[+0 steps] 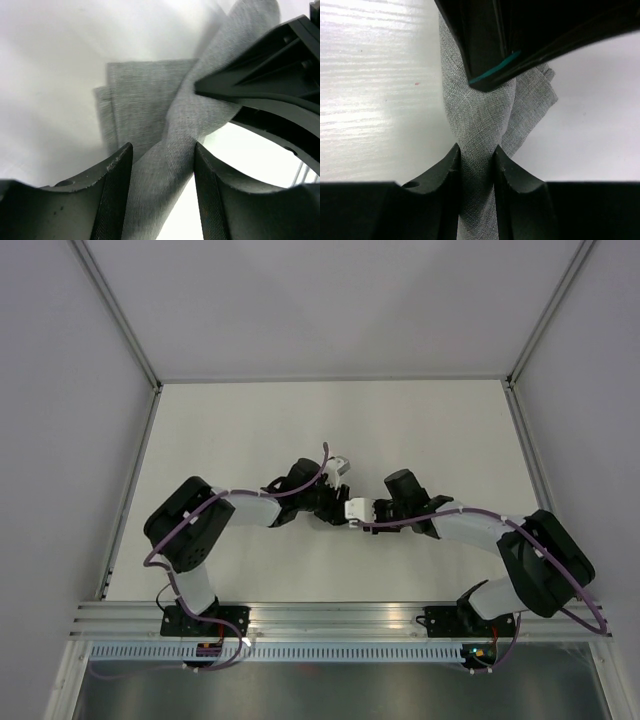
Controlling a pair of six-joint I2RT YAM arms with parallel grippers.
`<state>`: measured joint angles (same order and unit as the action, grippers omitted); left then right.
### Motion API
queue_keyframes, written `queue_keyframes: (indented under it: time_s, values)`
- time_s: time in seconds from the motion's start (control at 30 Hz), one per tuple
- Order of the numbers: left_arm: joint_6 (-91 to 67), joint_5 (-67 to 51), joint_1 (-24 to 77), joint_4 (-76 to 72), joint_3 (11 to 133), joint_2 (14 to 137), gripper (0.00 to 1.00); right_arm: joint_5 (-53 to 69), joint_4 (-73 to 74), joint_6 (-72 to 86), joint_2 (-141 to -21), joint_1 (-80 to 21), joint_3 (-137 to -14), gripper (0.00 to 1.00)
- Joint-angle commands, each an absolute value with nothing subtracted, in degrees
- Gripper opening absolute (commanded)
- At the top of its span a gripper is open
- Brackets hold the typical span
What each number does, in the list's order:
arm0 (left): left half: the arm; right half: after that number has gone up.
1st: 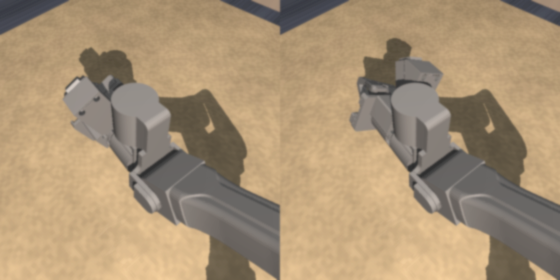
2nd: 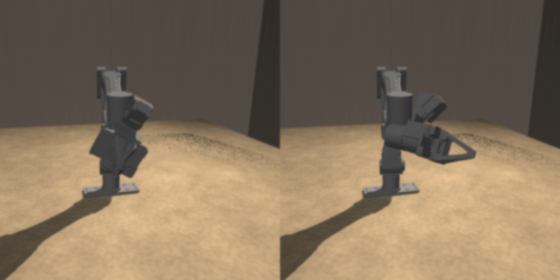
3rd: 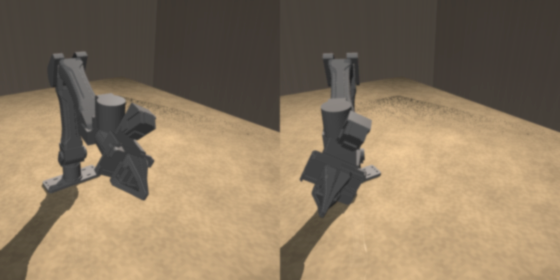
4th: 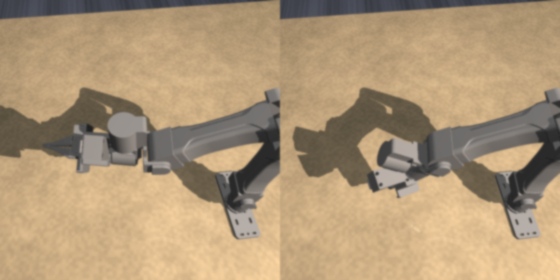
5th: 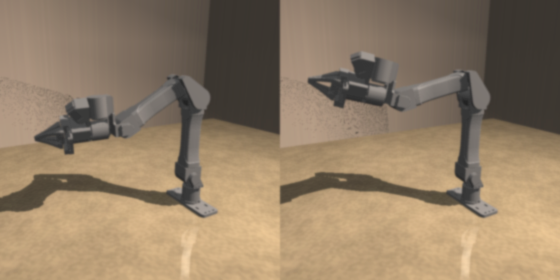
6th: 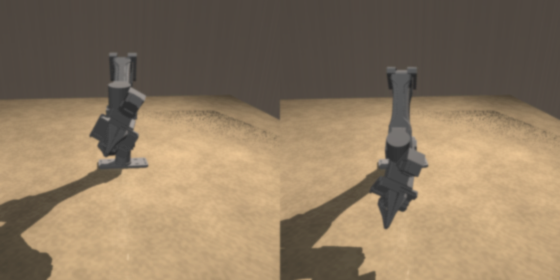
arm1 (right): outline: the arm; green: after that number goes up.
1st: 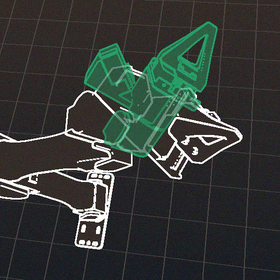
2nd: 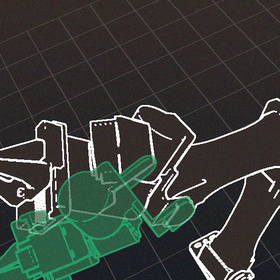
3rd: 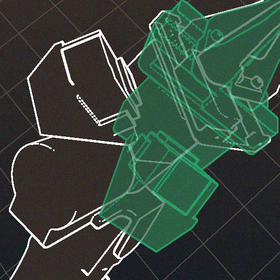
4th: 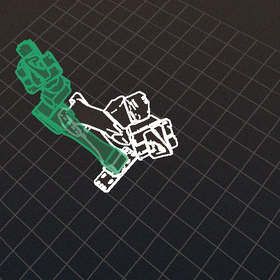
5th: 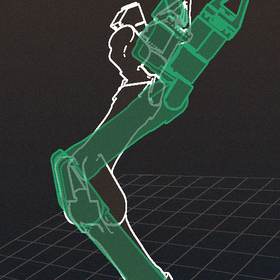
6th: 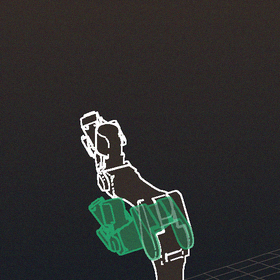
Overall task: Fold the napkin, place the utensils inside, and roll it up
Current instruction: Roll the napkin at the center of the board.
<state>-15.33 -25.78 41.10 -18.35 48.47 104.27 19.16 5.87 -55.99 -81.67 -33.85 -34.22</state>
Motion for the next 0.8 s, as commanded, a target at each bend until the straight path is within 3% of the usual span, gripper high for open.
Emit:
queue_keyframes:
  time_s: [0.0, 0.4, 0.77]
  values:
    - [-19.2, -9.2, 38.7, -20.6, 45.4, 98.4, 0.56, 21.5, 15.4, -56.2, -84.8, -33.0, -36.7, 0.15]
    - [-19.2, 11.5, 38.3, -31.7, 33.7, 81.1, 0.61, 29.8, 33.6, -60.5, -98.2, -27.4, -52.2, 0.13]
    - [-6.1, 17.6, 45.8, -37.5, 27.3, 74.6, 0.63, 35.2, 50.6, -63.7, -115.6, -21.6, -70.6, 0.12]
